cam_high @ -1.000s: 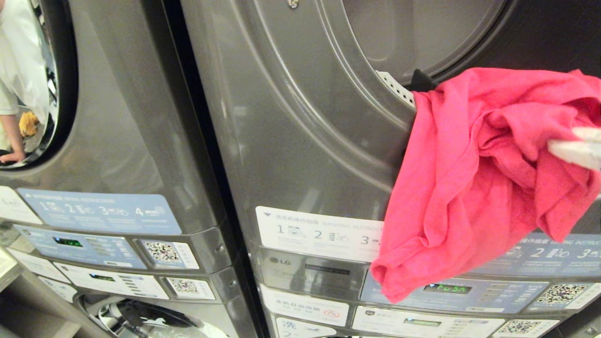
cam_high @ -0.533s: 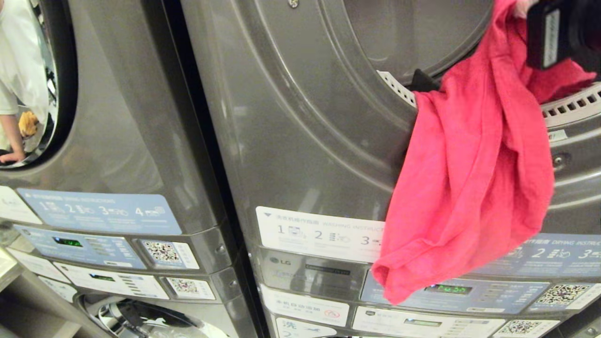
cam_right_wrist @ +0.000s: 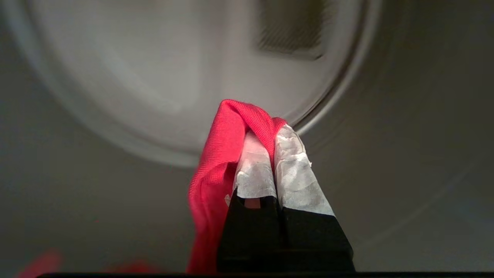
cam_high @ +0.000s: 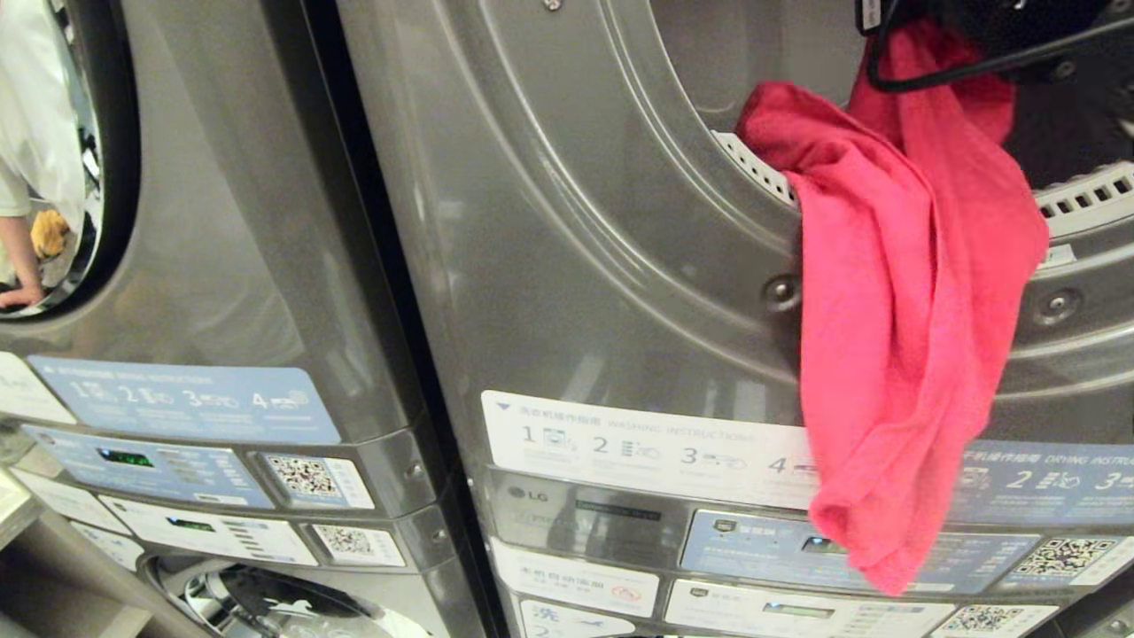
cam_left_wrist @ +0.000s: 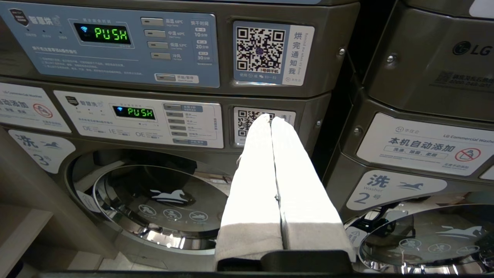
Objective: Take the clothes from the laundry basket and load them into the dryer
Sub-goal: Put the clothes in the dryer
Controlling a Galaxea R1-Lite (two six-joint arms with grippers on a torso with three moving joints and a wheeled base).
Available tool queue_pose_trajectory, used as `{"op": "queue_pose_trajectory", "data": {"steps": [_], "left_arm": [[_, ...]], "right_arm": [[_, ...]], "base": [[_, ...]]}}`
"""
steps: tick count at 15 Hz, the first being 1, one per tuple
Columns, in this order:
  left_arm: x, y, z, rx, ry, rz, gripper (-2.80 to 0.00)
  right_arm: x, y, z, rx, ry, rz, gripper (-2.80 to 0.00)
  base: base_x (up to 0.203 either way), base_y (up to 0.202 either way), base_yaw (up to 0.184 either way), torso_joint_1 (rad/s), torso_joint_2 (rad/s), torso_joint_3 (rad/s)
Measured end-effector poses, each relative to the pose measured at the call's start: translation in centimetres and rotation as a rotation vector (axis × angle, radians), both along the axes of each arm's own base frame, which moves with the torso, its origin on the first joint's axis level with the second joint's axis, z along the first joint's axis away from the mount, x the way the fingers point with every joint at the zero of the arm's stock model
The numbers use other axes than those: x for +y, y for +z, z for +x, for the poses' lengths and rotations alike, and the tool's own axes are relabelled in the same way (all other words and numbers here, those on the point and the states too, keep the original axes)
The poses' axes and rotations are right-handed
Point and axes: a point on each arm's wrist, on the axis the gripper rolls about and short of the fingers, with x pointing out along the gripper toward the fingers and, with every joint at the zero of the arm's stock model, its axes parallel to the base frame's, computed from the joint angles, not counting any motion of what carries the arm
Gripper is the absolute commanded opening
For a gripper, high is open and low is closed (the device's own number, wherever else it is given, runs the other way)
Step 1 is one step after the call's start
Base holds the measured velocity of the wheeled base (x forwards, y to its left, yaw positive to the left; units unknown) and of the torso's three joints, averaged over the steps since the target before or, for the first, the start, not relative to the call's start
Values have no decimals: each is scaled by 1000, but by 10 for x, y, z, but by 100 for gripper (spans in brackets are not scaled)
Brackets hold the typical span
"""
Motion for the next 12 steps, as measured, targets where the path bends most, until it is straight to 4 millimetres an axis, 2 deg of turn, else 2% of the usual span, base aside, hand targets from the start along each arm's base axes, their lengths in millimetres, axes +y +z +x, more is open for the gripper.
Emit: {"op": "queue_pose_trajectory", "data": {"steps": [4, 7, 12], "left_arm": [[0, 0, 0, 0, 0, 0, -280], [0, 0, 0, 0, 0, 0, -280], [0, 0, 0, 0, 0, 0, -280]], "right_arm": [[-7, -4, 19, -121, -95, 99, -280], [-5, -10, 24, -97, -91, 82, -280], [-2, -15, 22, -25, -30, 57, -280]], "base": [[0, 0, 0, 0, 0, 0], [0, 0, 0, 0, 0, 0], [0, 0, 0, 0, 0, 0]]}}
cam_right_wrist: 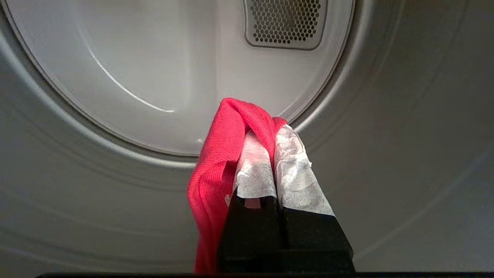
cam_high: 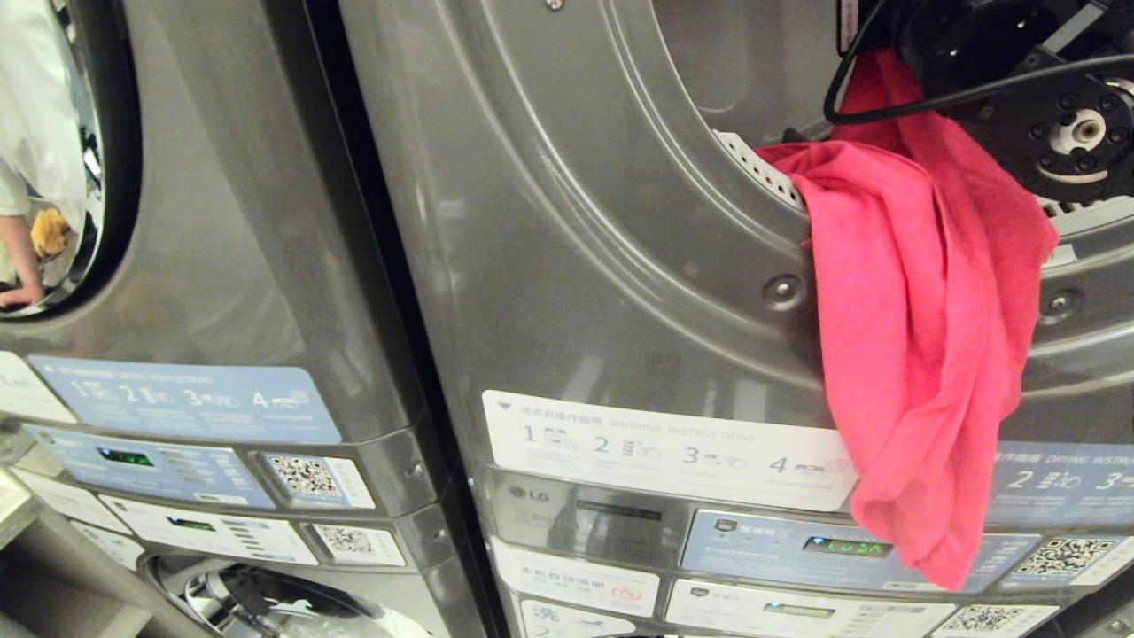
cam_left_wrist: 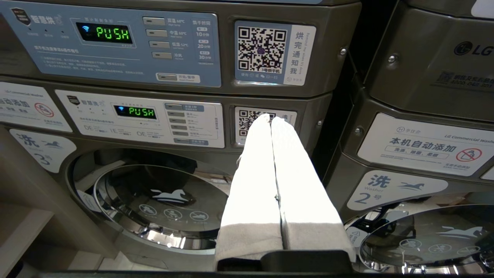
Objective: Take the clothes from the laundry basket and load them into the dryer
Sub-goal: Put the clothes in the dryer
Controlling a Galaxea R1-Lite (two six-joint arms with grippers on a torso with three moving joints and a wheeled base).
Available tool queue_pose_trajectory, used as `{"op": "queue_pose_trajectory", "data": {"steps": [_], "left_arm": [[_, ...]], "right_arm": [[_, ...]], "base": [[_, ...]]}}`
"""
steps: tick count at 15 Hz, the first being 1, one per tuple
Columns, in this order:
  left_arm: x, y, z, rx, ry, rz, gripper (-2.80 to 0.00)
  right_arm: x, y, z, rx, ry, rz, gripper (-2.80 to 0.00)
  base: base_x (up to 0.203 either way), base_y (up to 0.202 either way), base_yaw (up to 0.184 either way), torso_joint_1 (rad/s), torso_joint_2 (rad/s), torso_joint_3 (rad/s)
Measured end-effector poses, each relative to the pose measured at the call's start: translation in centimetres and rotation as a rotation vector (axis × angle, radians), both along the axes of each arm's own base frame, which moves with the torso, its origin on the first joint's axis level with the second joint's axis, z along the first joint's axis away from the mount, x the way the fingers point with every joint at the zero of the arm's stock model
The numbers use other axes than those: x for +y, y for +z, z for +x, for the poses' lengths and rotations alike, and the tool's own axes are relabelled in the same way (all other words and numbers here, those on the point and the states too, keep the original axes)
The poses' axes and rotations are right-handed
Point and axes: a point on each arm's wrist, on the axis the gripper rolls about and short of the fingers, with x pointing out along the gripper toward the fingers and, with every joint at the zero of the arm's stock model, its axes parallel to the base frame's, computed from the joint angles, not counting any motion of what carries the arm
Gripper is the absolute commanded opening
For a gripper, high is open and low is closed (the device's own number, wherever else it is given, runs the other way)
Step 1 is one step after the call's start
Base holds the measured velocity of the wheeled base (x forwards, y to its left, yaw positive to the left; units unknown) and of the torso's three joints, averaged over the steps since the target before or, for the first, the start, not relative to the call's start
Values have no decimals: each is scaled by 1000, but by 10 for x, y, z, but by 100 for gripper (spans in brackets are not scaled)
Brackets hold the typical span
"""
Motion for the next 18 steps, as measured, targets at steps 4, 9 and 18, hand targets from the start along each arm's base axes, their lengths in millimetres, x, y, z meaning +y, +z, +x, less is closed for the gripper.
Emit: {"op": "queue_pose_trajectory", "data": {"steps": [4, 9, 18], "left_arm": [[0, 0, 0, 0, 0, 0, -280], [0, 0, 0, 0, 0, 0, -280], [0, 0, 0, 0, 0, 0, -280]], "right_arm": [[-1, 3, -5, 2, 6, 3, -280], [0, -3, -17, 175, 154, -46, -280], [-9, -8, -47, 387, 496, 159, 0]], "base": [[0, 0, 0, 0, 0, 0], [0, 0, 0, 0, 0, 0], [0, 0, 0, 0, 0, 0]]}}
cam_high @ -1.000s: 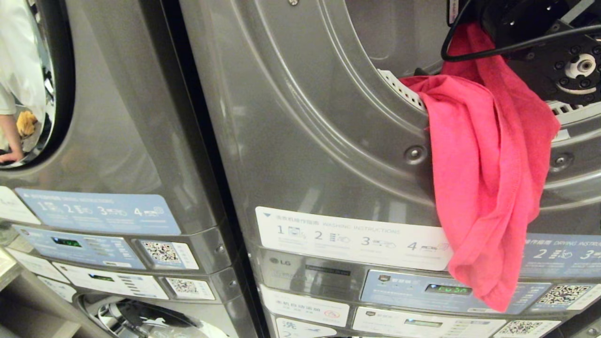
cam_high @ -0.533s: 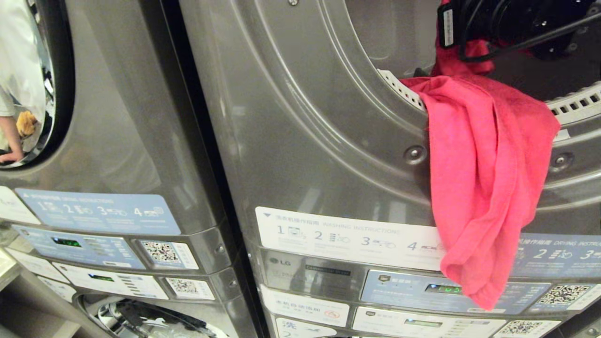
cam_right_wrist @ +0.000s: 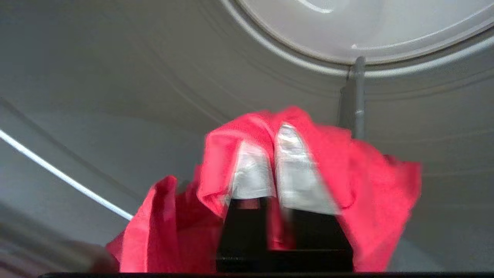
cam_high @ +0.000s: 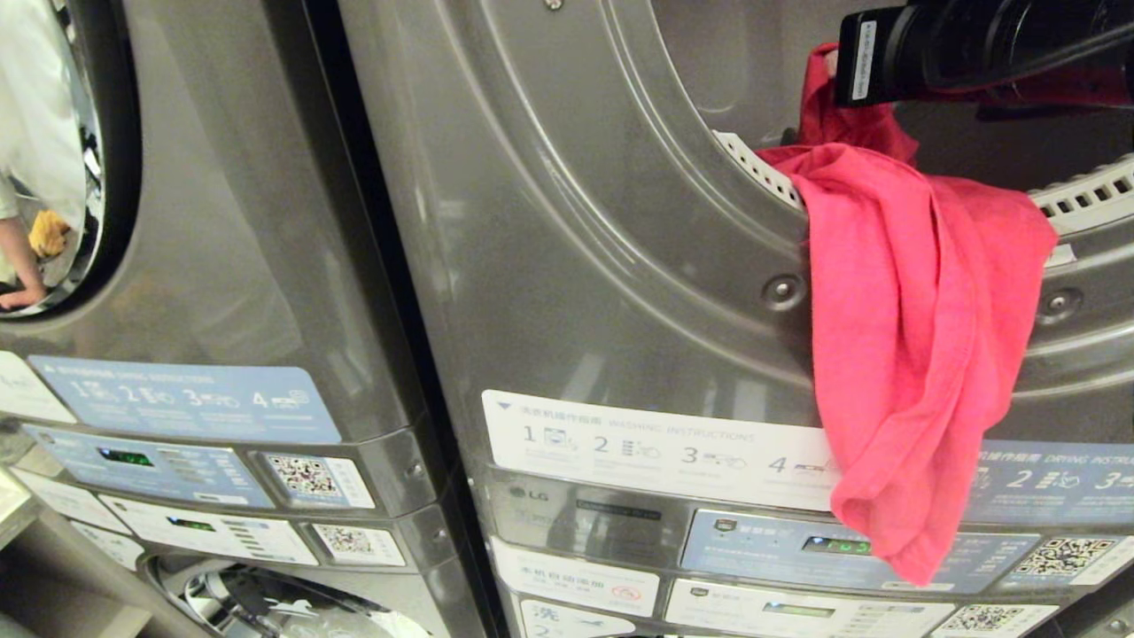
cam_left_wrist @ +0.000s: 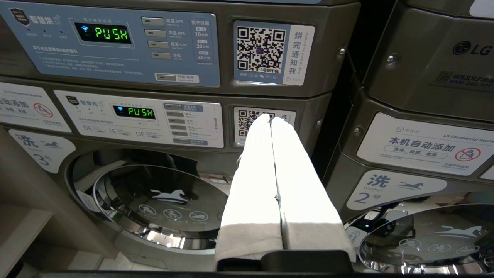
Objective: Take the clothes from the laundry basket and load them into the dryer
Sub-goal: Put the clothes in the dryer
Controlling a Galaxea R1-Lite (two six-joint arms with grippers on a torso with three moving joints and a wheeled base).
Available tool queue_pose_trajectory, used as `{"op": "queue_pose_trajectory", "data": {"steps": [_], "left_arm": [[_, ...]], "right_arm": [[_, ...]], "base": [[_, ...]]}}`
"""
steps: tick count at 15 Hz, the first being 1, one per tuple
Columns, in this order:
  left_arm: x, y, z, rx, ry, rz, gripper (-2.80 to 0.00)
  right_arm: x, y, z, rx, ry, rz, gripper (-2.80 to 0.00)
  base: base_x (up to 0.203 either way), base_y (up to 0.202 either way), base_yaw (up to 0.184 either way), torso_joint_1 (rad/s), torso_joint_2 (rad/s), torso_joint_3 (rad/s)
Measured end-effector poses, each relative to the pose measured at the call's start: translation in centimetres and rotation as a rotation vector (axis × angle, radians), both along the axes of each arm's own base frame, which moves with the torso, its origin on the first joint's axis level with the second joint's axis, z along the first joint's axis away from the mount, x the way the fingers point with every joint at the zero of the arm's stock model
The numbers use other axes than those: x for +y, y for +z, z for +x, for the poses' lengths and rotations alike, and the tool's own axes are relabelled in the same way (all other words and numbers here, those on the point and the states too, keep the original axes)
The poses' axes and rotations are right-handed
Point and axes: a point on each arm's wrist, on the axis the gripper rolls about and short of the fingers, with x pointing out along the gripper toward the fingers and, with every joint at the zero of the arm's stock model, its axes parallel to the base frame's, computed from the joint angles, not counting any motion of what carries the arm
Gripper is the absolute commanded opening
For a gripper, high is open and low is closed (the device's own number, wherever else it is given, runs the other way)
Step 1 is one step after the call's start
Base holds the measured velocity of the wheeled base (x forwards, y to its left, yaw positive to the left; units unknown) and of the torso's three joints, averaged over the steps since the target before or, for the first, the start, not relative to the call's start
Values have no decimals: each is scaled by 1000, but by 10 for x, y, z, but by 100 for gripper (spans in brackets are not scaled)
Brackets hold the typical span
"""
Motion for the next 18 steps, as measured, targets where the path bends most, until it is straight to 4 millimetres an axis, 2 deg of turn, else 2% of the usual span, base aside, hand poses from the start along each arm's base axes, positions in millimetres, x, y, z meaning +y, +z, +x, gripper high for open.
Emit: {"op": "queue_pose_trajectory", "data": {"steps": [6, 9, 15, 18], "left_arm": [[0, 0, 0, 0, 0, 0, -280], [0, 0, 0, 0, 0, 0, -280], [0, 0, 0, 0, 0, 0, -280], [0, 0, 0, 0, 0, 0, -280]], "right_arm": [[-6, 3, -13, 34, 13, 14, 0], [-10, 8, -30, 69, 46, 40, 0], [-26, 29, -121, 171, 267, 156, 0], [-40, 28, -157, 196, 311, 134, 0]], "base": [[0, 0, 0, 0, 0, 0], [0, 0, 0, 0, 0, 0], [0, 0, 0, 0, 0, 0], [0, 0, 0, 0, 0, 0]]}}
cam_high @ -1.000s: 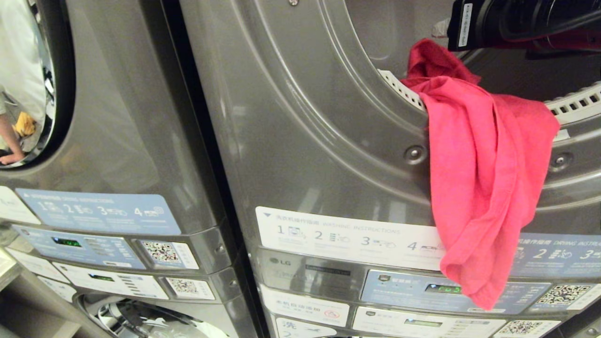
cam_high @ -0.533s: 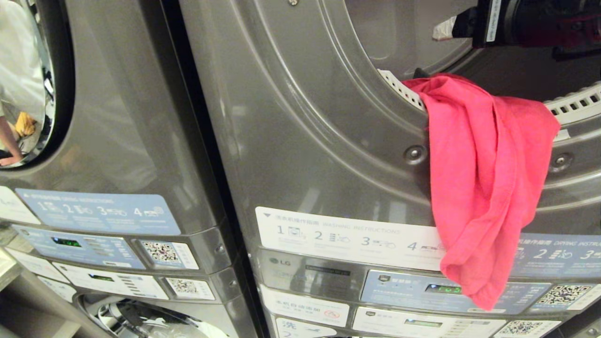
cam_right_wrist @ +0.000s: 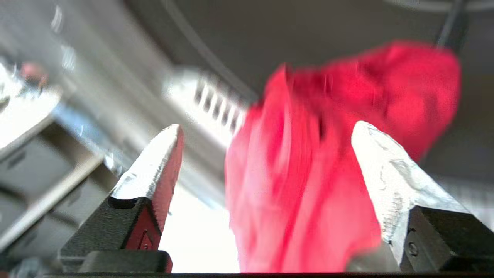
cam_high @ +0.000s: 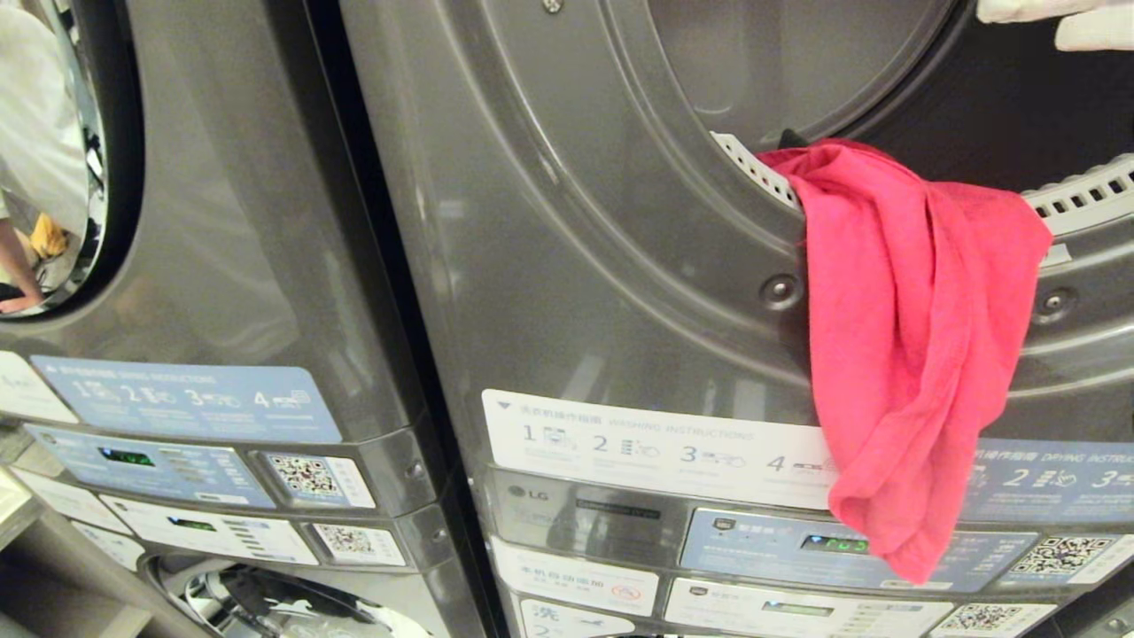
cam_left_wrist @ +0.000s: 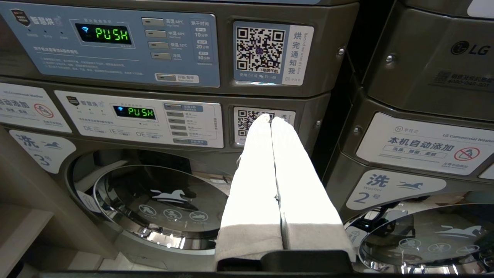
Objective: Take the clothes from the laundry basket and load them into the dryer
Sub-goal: Put the clothes in the dryer
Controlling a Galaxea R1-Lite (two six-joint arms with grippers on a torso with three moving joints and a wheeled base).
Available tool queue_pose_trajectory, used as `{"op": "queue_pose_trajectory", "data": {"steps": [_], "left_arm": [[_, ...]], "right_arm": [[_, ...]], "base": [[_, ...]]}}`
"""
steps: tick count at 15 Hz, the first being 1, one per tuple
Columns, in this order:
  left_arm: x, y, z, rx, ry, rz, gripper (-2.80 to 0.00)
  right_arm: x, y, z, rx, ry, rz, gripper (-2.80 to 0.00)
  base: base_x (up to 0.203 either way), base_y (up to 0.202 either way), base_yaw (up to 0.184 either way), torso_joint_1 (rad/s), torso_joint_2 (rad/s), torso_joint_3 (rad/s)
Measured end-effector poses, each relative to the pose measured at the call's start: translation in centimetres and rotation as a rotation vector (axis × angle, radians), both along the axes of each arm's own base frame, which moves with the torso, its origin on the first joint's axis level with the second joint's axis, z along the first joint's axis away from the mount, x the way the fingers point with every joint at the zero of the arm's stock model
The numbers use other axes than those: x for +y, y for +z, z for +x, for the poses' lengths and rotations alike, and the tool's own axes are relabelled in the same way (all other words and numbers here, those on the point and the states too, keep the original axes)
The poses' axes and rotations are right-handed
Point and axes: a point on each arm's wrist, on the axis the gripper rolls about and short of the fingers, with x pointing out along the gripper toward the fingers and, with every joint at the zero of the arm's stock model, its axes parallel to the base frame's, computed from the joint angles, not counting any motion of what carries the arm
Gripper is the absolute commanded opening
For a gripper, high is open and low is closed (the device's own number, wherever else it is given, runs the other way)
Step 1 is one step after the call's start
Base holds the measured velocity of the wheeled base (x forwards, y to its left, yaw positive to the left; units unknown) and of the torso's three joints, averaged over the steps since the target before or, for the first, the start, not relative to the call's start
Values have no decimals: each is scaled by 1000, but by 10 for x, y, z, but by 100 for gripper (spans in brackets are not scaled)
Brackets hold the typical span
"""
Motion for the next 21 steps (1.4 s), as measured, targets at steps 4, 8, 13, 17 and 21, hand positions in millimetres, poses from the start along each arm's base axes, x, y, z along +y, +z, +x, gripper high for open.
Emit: {"op": "queue_pose_trajectory", "data": {"steps": [4, 8, 13, 17, 21], "left_arm": [[0, 0, 0, 0, 0, 0, -280], [0, 0, 0, 0, 0, 0, -280], [0, 0, 0, 0, 0, 0, -280], [0, 0, 0, 0, 0, 0, -280], [0, 0, 0, 0, 0, 0, -280]], "right_arm": [[-11, -26, -28, 65, -17, -75, 0], [-18, -56, -46, 114, 24, -150, 0], [-24, -64, -54, 114, 27, -168, 0], [-22, -70, -50, 132, -16, -194, 0], [-20, -75, -50, 145, -56, -202, 0]], "base": [[0, 0, 0, 0, 0, 0], [0, 0, 0, 0, 0, 0], [0, 0, 0, 0, 0, 0], [0, 0, 0, 0, 0, 0], [0, 0, 0, 0, 0, 0]]}}
